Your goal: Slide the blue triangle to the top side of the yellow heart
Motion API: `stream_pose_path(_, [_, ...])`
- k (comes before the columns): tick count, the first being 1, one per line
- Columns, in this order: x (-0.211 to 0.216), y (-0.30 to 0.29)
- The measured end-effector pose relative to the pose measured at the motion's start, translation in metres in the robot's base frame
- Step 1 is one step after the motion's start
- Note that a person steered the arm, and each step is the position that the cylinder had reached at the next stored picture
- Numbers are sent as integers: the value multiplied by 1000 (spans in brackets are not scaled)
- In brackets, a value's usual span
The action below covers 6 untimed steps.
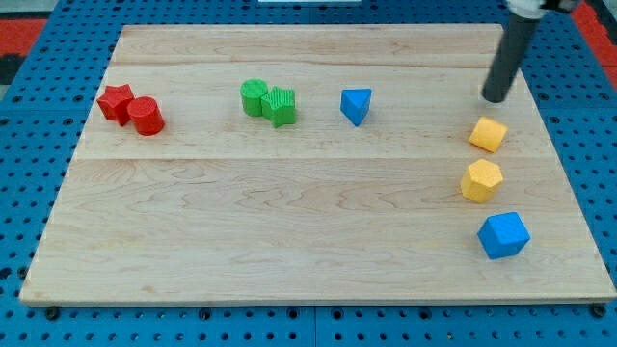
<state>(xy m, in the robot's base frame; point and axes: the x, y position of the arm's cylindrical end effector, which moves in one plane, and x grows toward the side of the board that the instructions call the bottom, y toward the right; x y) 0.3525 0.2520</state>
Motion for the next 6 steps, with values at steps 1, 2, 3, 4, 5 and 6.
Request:
stream_pose_path(1, [30,-4])
stream_pose_path(2, [35,-22])
stream_pose_path(3, [35,-36])
stream_pose_path(4, [32,-47])
stream_pose_path(5, [23,-114])
stream_pose_path(6, [25,-168])
